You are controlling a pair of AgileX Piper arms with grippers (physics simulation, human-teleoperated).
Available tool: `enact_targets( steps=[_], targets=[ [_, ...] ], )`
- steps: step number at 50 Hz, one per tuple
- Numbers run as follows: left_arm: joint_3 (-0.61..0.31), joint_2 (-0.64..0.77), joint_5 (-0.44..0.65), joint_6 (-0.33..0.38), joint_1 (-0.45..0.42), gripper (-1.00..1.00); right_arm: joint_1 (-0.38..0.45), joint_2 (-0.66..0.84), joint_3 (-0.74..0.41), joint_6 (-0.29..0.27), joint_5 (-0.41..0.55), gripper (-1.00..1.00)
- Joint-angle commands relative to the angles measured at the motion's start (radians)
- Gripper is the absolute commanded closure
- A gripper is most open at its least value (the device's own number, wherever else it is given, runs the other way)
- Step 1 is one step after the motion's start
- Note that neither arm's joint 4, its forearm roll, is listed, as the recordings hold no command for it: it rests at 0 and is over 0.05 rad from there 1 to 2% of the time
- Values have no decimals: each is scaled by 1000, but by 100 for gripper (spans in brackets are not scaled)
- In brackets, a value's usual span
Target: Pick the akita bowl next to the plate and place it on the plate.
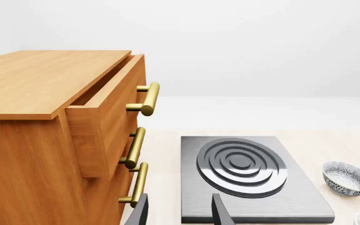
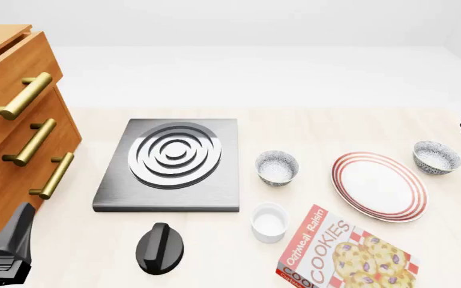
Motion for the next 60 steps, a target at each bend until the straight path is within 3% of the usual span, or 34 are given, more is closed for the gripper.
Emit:
enact_targets(
  steps=[1,30,60],
  targets=[
    [0,0,0,0,0,-100,-4,37,-17,5,-2,-100],
    [0,0,0,0,0,-100,-12,152,-65,20,-7,-100],
    [0,0,0,0,0,-100,-9,240,-136,67,55,-100]
  ],
)
